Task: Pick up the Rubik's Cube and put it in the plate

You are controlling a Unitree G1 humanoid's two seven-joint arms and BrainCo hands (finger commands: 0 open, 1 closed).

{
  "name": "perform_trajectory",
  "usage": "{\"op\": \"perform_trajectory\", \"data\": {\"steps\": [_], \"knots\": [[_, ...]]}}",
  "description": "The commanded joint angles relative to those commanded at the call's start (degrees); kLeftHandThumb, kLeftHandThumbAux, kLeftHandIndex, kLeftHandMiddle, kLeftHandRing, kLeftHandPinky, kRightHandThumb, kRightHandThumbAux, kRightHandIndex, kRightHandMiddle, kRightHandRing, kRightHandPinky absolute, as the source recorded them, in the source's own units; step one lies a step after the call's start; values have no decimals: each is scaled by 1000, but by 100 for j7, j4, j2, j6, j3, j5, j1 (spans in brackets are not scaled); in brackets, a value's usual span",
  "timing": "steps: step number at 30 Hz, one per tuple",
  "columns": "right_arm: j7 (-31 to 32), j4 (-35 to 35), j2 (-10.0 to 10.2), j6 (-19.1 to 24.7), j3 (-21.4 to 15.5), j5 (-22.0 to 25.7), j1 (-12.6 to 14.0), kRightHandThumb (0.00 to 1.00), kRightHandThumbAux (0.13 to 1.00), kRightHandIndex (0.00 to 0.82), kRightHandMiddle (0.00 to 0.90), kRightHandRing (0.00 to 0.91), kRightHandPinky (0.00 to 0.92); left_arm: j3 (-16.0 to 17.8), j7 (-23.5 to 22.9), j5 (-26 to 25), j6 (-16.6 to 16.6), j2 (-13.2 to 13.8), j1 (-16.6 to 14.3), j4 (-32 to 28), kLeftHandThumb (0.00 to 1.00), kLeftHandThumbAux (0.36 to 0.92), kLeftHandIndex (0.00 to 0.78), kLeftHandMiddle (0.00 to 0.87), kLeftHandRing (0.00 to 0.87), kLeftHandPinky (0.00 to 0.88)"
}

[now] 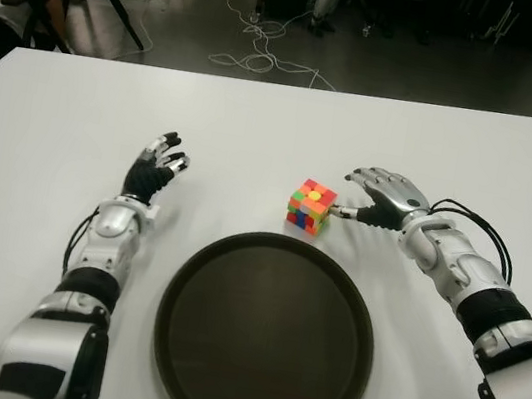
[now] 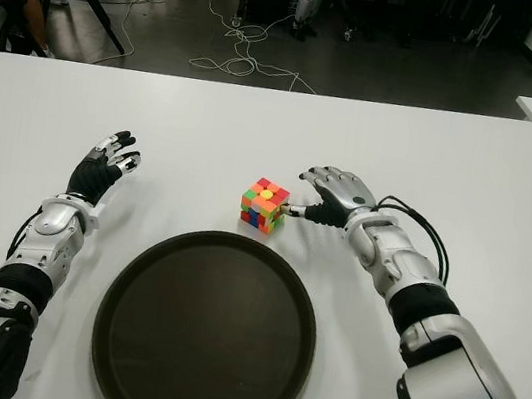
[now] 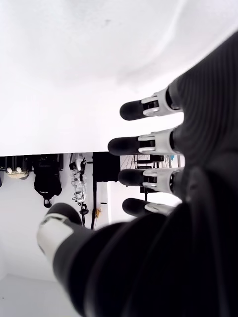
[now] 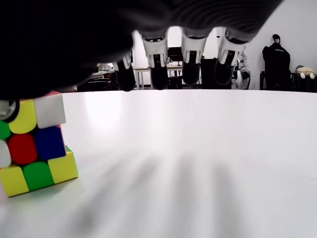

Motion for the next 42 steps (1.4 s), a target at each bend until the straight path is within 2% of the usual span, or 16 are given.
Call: {"op": "perform_trajectory", "data": {"steps": [23,28,34,38,42], "knots": [[-103,-60,45,-108,8,29,-67,211,145,0,0,0,0,36,-130,-15,47,46,-88,124,212,720,44,98,92,73],[-130,-45,45,-158,20,9,-100,177,148,0,0,0,0,43,-120,-20,46,42,-97,148,202,723,45,98,92,73],[-237,-23,-31,-337,-12,17,-209,96,157,0,0,0,0,28,-82,12,45,54,-93,164,192,715,49,105,95,73],[-114,-256,-258,-446,-130,80,-272,76,164,10,0,0,0,48,-91,-1,50,65,-135,274,193,713,48,105,95,71],[138,-728,-438,-368,-316,159,-292,46,171,32,0,0,0,84,-97,-35,25,61,-162,360,206,714,48,106,97,73]]}}
